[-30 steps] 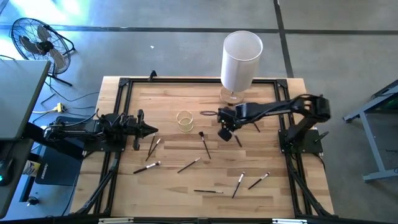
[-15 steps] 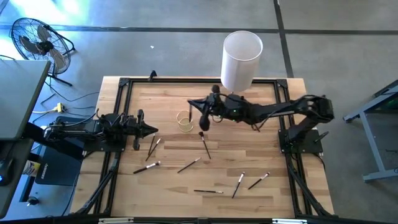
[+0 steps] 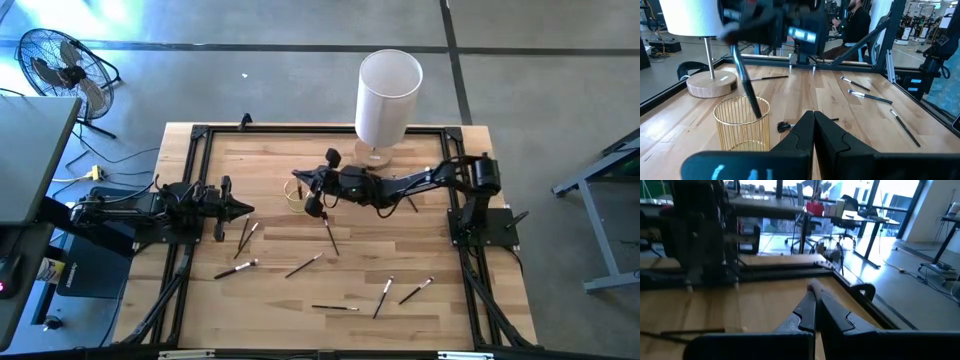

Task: Put items in baskets/containers
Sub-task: Put the black powder brush into the yellow holder, then put the black eyeshadow brush into the yellow holder

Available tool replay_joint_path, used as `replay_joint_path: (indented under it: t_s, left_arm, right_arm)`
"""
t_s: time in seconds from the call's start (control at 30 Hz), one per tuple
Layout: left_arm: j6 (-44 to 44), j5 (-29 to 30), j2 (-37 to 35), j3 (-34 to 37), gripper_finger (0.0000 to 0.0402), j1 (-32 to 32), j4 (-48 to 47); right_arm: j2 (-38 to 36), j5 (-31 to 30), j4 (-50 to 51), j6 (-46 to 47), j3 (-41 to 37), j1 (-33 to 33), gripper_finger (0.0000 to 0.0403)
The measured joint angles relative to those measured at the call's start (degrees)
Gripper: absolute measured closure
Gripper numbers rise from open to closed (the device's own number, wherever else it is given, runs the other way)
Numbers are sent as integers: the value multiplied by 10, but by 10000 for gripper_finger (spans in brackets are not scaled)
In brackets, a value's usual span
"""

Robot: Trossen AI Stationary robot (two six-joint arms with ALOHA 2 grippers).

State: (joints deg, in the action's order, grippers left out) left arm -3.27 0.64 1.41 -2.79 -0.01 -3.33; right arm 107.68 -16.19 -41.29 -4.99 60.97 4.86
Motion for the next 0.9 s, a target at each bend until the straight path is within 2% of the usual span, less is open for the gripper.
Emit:
replay_joint_path:
  t_s: [0.13,0.57,0.77,0.9]
  left_arm:
    - [0,0,0,0,400,0,0]
    - [0,0,0,0,400,0,0]
    - [0,0,0,0,400,0,0]
    - [0,0,0,0,400,0,0]
  right_arm:
    - [12,-4,-2,0,0,0,388]
    - [9,-19,4,15,0,-4,299]
    - [-56,-46,28,12,1,-15,302]
    - [-132,-51,161,62,1,-34,332]
